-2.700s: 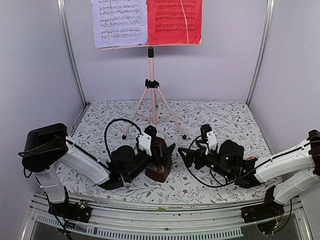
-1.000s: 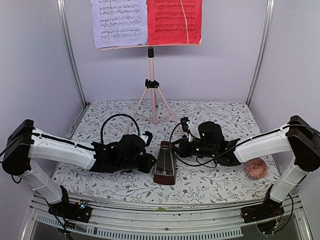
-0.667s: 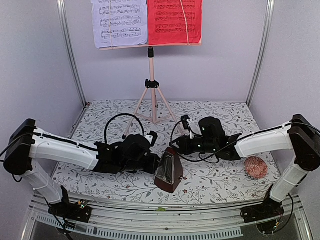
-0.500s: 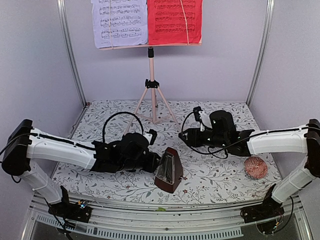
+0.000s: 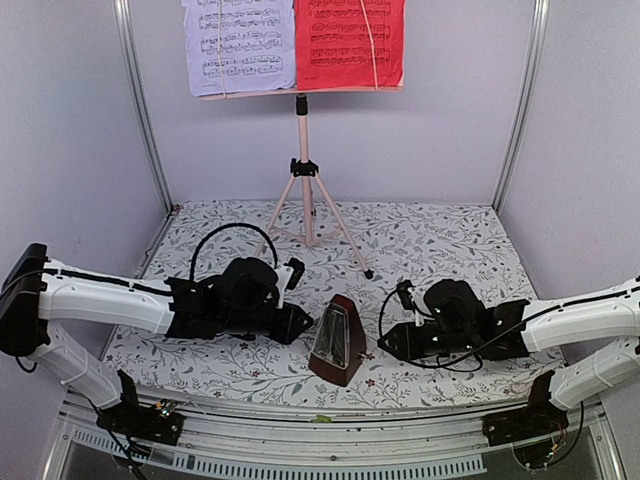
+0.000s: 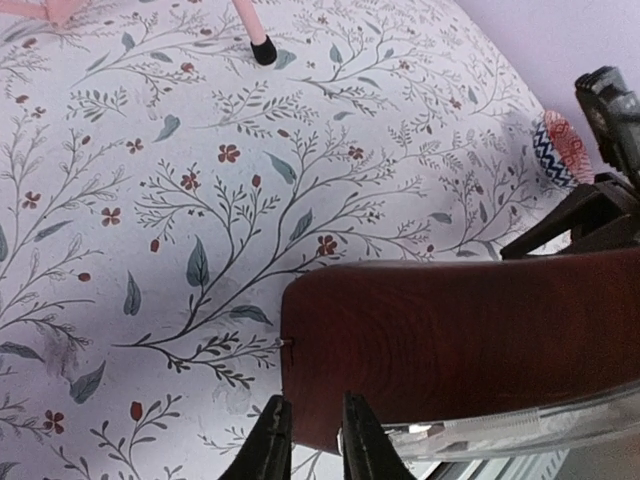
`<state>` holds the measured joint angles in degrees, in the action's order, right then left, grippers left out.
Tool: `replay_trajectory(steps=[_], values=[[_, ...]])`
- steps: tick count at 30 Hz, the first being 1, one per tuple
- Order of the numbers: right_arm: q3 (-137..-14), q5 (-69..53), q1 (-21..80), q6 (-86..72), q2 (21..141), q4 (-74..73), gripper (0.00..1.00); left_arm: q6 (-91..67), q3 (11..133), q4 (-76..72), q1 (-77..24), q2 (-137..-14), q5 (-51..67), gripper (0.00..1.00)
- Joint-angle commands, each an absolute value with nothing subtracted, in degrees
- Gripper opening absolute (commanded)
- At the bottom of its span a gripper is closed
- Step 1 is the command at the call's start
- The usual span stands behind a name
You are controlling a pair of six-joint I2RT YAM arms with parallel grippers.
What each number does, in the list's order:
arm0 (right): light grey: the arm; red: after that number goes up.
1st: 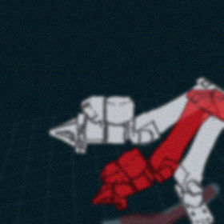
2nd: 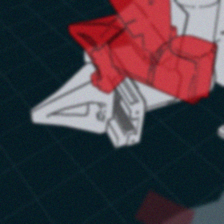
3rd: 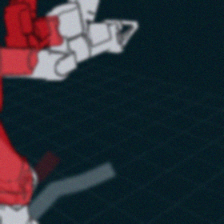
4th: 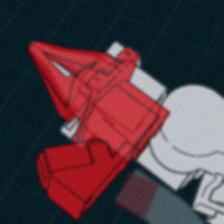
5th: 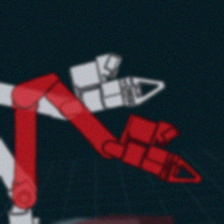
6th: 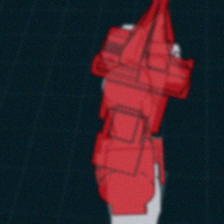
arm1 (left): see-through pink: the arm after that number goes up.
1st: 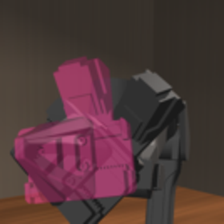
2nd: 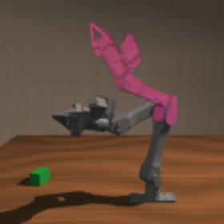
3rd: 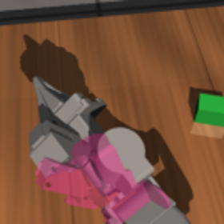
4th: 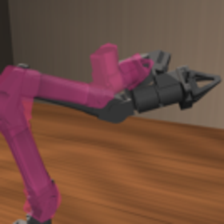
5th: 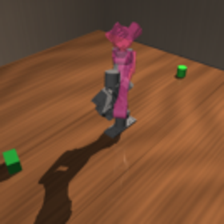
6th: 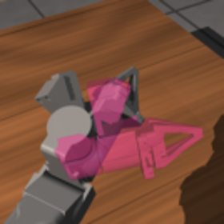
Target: Set up the instrument practice props
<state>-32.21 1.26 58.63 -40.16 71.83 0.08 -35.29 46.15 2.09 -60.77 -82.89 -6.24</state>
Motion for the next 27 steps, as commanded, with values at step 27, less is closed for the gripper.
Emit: replay_trajectory(steps=[27], values=[[-52.2,-11.8,51.0,-29.3,97.9,10.6,0.31,-38.0,49.1,2.1,-64.1,-89.5,-1.5,0.09]])
